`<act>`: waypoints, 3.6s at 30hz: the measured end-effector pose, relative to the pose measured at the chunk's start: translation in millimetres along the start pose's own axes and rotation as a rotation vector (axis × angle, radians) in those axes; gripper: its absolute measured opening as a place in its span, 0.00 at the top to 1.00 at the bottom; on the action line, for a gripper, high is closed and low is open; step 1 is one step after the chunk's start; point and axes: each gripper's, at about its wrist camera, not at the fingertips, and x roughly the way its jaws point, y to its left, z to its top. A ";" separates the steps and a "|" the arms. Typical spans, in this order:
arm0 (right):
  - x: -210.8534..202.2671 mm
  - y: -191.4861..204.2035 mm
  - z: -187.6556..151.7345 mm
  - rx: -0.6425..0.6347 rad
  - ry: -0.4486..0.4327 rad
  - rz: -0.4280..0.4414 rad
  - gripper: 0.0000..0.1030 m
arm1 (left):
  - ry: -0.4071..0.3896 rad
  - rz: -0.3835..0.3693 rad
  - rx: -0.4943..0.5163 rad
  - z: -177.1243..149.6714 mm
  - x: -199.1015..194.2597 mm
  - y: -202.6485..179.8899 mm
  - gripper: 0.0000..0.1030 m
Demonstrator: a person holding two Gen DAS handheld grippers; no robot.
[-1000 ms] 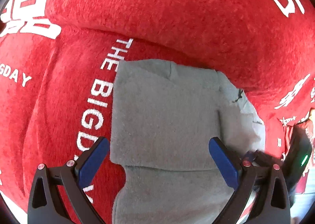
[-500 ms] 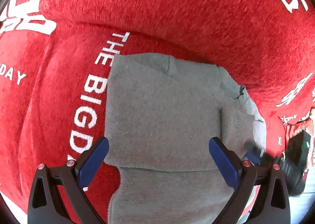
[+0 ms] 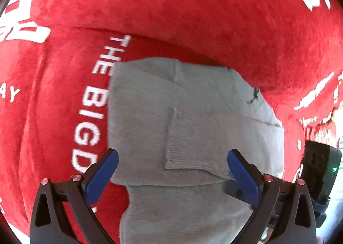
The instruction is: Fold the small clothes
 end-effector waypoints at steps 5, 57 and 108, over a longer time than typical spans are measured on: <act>-45.2 -77.0 -29.9 0.273 -0.073 -0.037 0.52 | 0.047 0.002 0.027 4.7 28.0 -14.1 0.01; -152.5 -246.3 -18.3 0.401 -0.232 -0.281 0.93 | 0.044 0.297 0.243 -16.4 60.4 -86.3 0.89; -141.3 -155.2 -91.2 0.387 -0.035 -0.201 0.54 | 0.095 0.390 0.175 -52.0 23.4 -80.7 0.00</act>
